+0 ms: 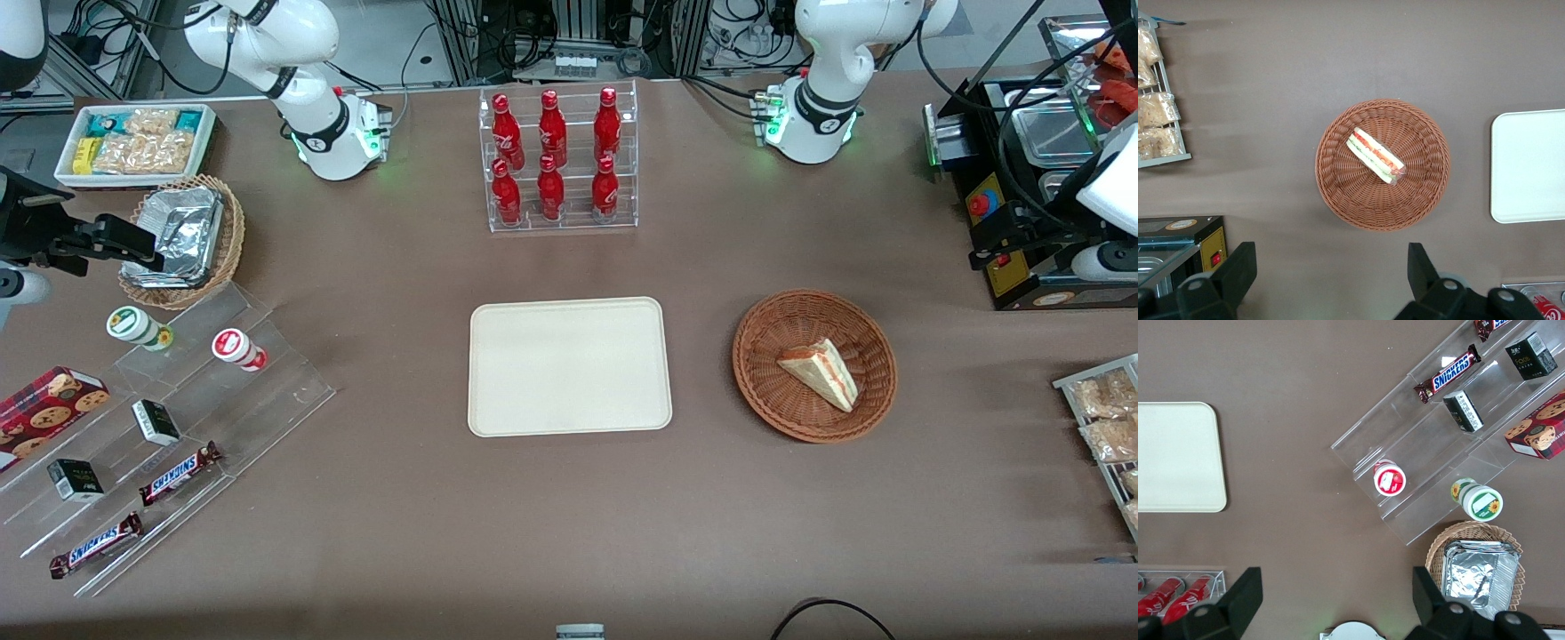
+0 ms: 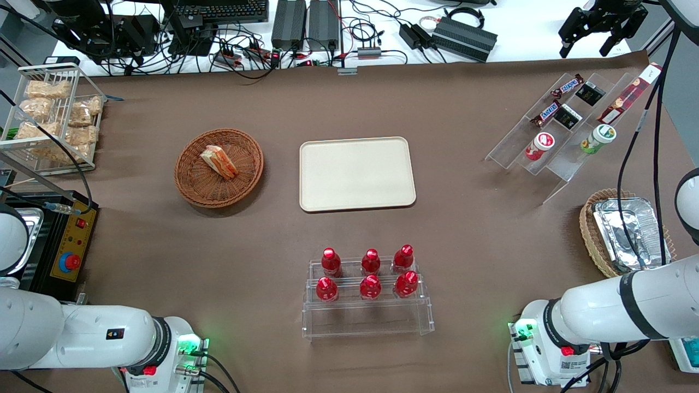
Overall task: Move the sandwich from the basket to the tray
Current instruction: 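Move the left gripper over the sandwich in the wicker basket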
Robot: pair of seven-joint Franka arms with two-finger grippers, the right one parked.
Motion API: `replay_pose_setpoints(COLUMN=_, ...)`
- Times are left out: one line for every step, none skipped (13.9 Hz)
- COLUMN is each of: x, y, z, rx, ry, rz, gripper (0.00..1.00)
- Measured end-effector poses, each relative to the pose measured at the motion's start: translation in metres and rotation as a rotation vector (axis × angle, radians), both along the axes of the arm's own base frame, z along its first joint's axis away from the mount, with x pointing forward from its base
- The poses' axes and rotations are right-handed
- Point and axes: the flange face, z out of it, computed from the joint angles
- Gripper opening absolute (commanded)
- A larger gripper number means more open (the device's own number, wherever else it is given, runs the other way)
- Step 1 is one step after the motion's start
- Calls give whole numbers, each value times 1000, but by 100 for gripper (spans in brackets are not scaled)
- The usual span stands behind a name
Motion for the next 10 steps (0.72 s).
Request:
replay_pose_setpoints(x=0, y=0, z=-1, rx=0, ry=4, rz=0, gripper=100)
replay_pose_setpoints(x=-1, y=0, z=-3, rx=0, ry=13, rz=0, gripper=100)
replay_pose_setpoints(x=0, y=0, z=-5, rx=1, ry=20, rz=0, gripper=100)
replay_pose_setpoints(x=2, y=0, z=-10, rx=2, ry=29, rz=0, gripper=100)
replay_pose_setpoints(x=4, y=0, z=-19, rx=3, ry=41, rz=2, gripper=100)
replay_pose_setpoints(x=8, y=0, z=-33, rx=3, ry=48, rz=15, gripper=100)
replay_pose_setpoints(x=13, y=-1, z=-52, rx=3, ry=39, rz=46, gripper=100)
replay_pose_setpoints(x=17, y=-3, z=-74, rx=1, ry=19, rz=99, gripper=100)
replay_pose_setpoints(x=20, y=-8, z=-97, rx=-2, ry=0, rz=162, gripper=100)
replay_pose_setpoints(x=20, y=-14, z=-120, rx=-6, ry=-19, rz=234, gripper=100)
